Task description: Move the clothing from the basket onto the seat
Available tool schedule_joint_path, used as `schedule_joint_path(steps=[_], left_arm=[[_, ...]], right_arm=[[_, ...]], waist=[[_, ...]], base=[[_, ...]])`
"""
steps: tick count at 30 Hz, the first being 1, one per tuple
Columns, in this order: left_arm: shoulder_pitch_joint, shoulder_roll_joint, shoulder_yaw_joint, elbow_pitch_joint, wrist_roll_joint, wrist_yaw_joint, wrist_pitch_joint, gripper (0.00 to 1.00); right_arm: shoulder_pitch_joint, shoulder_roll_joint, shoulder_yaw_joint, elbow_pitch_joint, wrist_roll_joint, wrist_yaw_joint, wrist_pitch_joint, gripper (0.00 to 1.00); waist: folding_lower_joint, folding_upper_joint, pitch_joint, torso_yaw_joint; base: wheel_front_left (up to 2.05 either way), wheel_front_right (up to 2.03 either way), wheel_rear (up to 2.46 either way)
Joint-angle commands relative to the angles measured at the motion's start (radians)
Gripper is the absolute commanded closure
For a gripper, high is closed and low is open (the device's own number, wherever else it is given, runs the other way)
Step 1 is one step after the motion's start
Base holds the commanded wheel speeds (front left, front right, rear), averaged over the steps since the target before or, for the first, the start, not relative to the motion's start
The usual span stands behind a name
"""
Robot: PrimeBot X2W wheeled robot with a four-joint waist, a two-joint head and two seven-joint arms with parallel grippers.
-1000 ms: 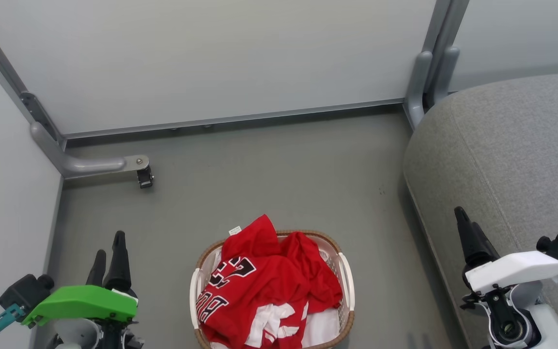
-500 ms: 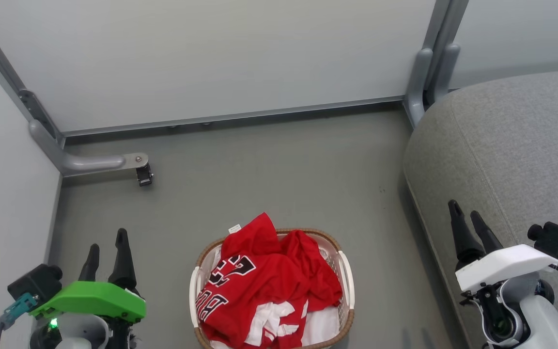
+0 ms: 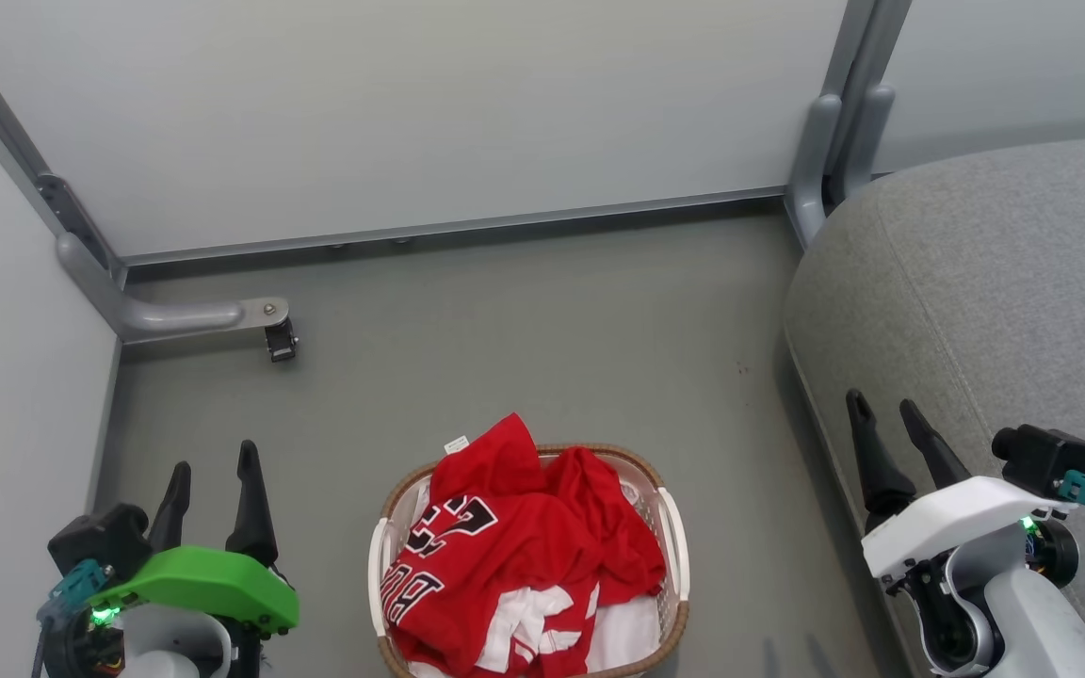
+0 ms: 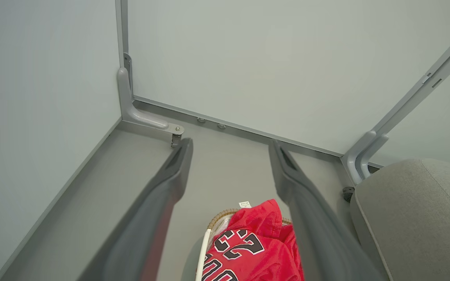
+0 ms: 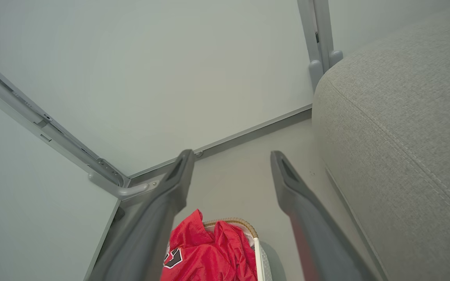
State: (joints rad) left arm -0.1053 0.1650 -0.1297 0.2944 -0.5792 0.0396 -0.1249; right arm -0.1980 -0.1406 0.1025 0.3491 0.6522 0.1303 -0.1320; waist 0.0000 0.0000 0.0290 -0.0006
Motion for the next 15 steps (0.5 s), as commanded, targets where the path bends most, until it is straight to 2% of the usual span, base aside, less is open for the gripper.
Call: schedule_joint_path(steps=[1,15], left_arm=[[-0.010,0.013,-0.008,-0.015,0.035,0.007,-0.012,0.00],[-0.001,0.024,-0.046,-0.023,0.173,0.035,-0.047,0.00]], right_arm=[[-0.029,-0.010,0.006,-0.003,-0.032,0.000,-0.010,0.00],[-0.041,-0.018,0.027,0.022,-0.163,0.000,-0.044,0.00]], waist=[[0.0000,0.0000,0.001,0.000],[0.0000,0.0000,0.005,0.001]], base=[[0.00,0.00,0.00],[0.00,0.00,0.00]])
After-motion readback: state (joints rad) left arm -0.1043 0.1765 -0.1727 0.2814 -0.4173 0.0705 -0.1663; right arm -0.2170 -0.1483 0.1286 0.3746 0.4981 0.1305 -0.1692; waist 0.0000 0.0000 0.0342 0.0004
